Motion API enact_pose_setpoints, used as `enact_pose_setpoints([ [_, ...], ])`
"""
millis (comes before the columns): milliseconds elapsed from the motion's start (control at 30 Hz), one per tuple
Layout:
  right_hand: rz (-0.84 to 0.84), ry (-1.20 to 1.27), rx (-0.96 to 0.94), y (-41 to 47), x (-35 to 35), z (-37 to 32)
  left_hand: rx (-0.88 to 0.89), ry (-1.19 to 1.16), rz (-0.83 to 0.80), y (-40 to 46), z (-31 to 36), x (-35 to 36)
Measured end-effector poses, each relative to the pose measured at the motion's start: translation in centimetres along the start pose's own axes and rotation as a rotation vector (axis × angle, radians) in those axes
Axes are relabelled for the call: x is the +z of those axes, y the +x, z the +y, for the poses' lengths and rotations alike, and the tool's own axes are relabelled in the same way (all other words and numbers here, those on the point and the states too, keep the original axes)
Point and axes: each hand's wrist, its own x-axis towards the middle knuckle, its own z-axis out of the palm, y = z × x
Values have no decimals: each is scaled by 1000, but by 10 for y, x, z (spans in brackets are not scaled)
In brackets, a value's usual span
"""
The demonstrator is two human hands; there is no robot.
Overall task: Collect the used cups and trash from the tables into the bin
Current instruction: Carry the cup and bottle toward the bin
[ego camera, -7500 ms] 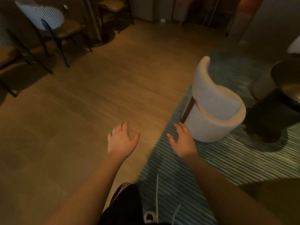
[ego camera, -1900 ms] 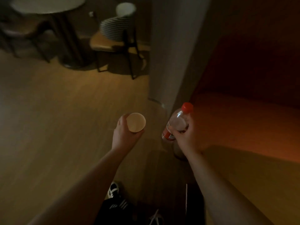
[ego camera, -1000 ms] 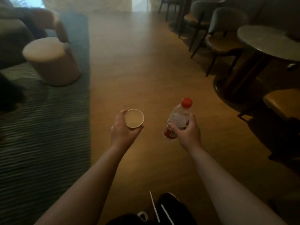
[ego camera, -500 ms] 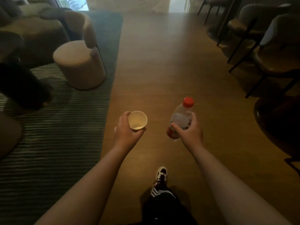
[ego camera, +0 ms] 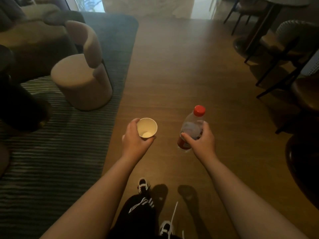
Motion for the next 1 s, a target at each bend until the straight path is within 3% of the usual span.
enact_pose_setpoints([
  [533,-57,65,-79,302,153,-136,-26,-20,67,347,-45,-7],
  [1000,-56,59,-114,564,227,-181,1,14,62,608,-43,54],
])
